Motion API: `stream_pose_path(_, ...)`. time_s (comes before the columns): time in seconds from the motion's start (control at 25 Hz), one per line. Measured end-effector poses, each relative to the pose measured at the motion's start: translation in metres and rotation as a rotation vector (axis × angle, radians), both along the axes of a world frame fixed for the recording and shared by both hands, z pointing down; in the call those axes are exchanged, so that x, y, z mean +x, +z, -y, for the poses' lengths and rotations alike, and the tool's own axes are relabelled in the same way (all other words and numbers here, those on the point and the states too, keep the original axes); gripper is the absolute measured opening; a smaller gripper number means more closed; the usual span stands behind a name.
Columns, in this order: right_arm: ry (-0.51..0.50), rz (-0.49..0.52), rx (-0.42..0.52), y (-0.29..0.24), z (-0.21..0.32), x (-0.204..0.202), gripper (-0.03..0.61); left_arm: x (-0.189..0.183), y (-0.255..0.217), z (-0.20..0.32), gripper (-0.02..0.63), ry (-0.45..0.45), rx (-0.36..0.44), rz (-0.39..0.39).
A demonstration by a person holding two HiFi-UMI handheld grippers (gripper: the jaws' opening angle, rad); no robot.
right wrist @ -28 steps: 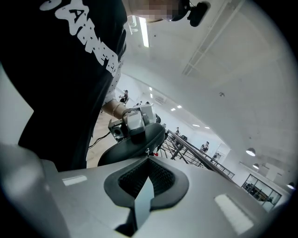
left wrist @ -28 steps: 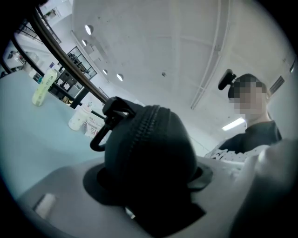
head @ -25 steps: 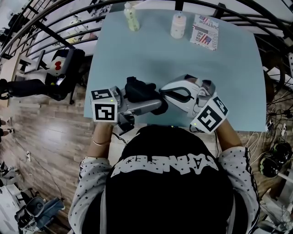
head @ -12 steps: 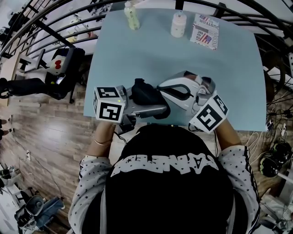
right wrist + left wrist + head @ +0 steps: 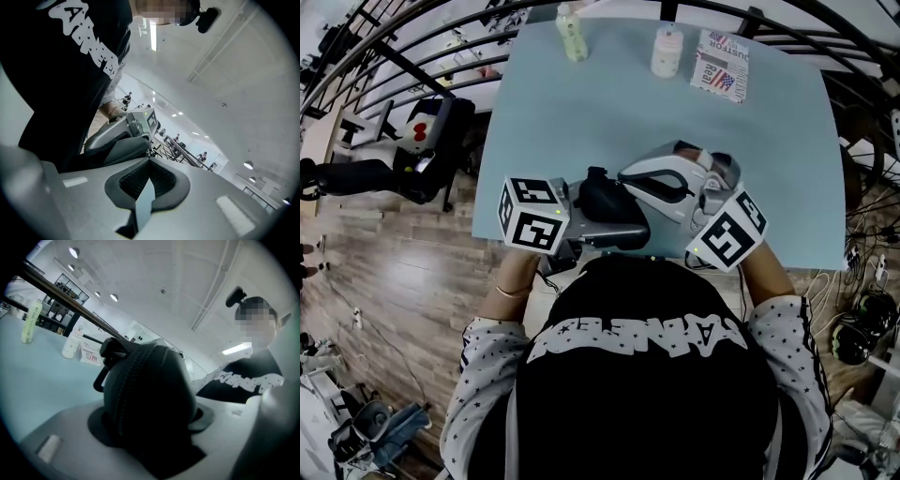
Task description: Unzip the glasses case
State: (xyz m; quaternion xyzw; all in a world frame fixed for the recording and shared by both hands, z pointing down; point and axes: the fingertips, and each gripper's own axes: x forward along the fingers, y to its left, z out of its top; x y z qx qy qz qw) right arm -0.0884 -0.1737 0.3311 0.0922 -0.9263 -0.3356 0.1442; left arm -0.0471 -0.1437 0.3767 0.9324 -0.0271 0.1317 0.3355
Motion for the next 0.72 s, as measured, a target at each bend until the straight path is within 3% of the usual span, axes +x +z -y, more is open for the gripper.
stream_pose_path(0.28,-0.021,-0.047,0.014,0.007,0.003,-0.007,0.003,-0.005,0.017,-0.002,0.0,0.057,0.036,0.116)
stream_pose_path(0.52,-0.043,-0.131,0.045,0.019,0.001,-0.011,0.005,-0.009,0.041,-0.006,0.0,0.116,0.094,0.274)
stream_pose_path(0.72,-0.048,-0.165,0.048,0.028,-0.004,-0.012,0.005,-0.01,0.052,-0.012,0.0,0.121,0.108,0.311)
